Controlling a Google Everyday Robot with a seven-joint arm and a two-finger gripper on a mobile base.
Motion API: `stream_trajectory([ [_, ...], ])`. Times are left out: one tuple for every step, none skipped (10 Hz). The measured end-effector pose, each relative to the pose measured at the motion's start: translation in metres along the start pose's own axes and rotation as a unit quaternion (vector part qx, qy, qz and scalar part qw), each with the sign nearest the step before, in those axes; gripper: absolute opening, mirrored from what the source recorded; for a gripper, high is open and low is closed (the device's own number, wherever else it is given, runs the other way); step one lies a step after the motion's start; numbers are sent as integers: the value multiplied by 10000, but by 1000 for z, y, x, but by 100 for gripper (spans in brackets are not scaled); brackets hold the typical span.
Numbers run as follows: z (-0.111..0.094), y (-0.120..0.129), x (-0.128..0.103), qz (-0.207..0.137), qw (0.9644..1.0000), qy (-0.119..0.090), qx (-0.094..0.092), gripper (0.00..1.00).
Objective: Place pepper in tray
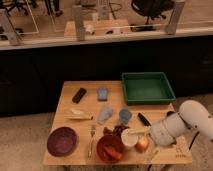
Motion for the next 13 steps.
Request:
stream_trajectory([
  [6, 2, -1, -64, 9999, -95, 49, 80],
  [10, 4, -3, -133, 9998, -132, 61, 80],
  [17, 7, -4, -219, 9997, -141, 46, 80],
  [22, 8, -5, -257, 9996, -121, 37, 80],
  [28, 10, -5, -292, 9995, -115, 6, 80],
  [37, 10, -5, -330, 9994, -110, -31, 80],
  [41, 12, -4, -345, 9993, -91, -62, 80],
  [49, 15, 1, -340, 9994, -28, -92, 80],
  [58, 18, 5, -336, 9993, 50, -123, 80],
  [65, 19, 8, -345, 9992, 116, -163, 80],
  [73, 20, 9, -353, 9990, 172, -210, 80],
  [78, 21, 11, -352, 9988, 219, -246, 80],
  [82, 21, 13, -343, 9988, 249, -247, 80],
])
